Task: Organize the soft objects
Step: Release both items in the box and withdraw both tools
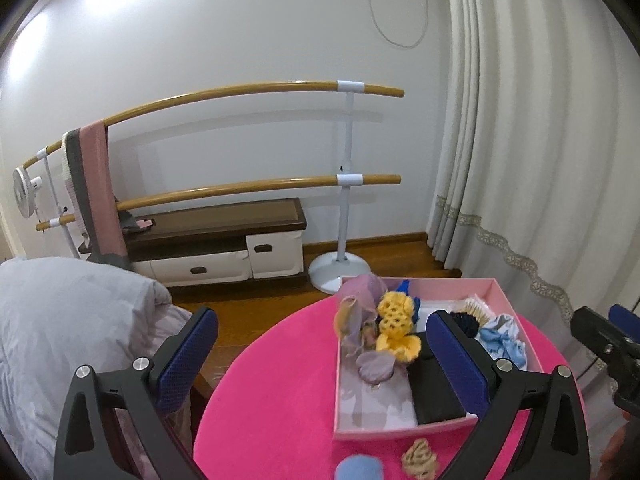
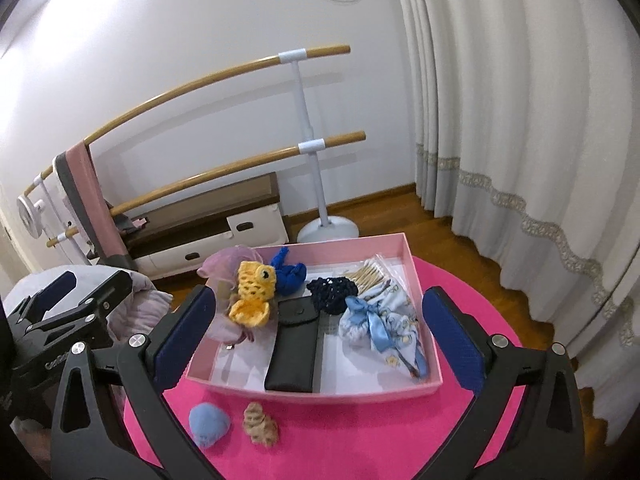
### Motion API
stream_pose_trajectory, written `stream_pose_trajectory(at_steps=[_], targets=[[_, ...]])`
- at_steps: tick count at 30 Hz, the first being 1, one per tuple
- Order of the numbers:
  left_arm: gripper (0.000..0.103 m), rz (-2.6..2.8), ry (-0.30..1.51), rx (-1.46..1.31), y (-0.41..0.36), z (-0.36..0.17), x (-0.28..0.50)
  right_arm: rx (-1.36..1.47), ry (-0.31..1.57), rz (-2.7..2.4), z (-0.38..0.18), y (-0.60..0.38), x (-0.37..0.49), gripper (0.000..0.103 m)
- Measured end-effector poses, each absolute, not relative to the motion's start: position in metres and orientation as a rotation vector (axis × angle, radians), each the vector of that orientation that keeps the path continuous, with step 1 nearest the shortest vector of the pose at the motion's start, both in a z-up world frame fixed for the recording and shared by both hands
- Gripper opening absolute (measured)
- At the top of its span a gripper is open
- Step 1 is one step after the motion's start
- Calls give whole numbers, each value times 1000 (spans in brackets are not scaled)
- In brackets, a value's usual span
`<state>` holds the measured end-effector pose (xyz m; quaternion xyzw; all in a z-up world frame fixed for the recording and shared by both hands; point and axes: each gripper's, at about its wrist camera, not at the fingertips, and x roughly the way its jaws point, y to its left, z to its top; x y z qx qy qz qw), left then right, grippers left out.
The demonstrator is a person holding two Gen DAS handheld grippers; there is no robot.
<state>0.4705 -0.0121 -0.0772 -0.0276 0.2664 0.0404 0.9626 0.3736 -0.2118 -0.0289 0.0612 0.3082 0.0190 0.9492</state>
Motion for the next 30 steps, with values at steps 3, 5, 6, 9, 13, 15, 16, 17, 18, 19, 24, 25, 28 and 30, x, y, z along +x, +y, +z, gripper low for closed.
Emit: stream_pose_trajectory(at_steps=[3,5,6,9,13,15,16,17,18,19,24,25,28,30], targets=[[103,92,525,-55,-5,-77,446,113,608,37,-25,-207,356,103],[103,96,518,-56,-2,-76,430,102,592,29,-21,-205,344,103],[103,95,517,-56,0,-73,422,95,584,26,-19,-203,338,103],[103,91,510,-54,1,-71,405,86,566,22,-15,-199,324,103],[103,79,500,-55,4,-65,383,77,544,18,-8,-194,308,103],[103,71,493,-48,4,-61,370,77,534,12,-6,-194,303,103],[103,70,489,-46,4,-60,365,75,529,6,-5,-194,299,103],[103,66,485,-42,4,-59,359,76,524,3,-4,-194,295,103],[103,62,483,-40,4,-58,353,79,521,2,-4,-194,291,103],[103,56,478,-37,4,-58,348,79,518,-2,-4,-194,287,103],[103,50,473,-35,6,-57,330,91,520,-19,-8,-195,273,103],[103,49,473,-37,6,-57,326,92,521,-21,-9,-195,271,103],[103,52,477,-38,7,-58,318,90,522,-32,-12,-195,265,103],[103,53,481,-34,7,-59,311,91,524,-36,-14,-196,260,103]])
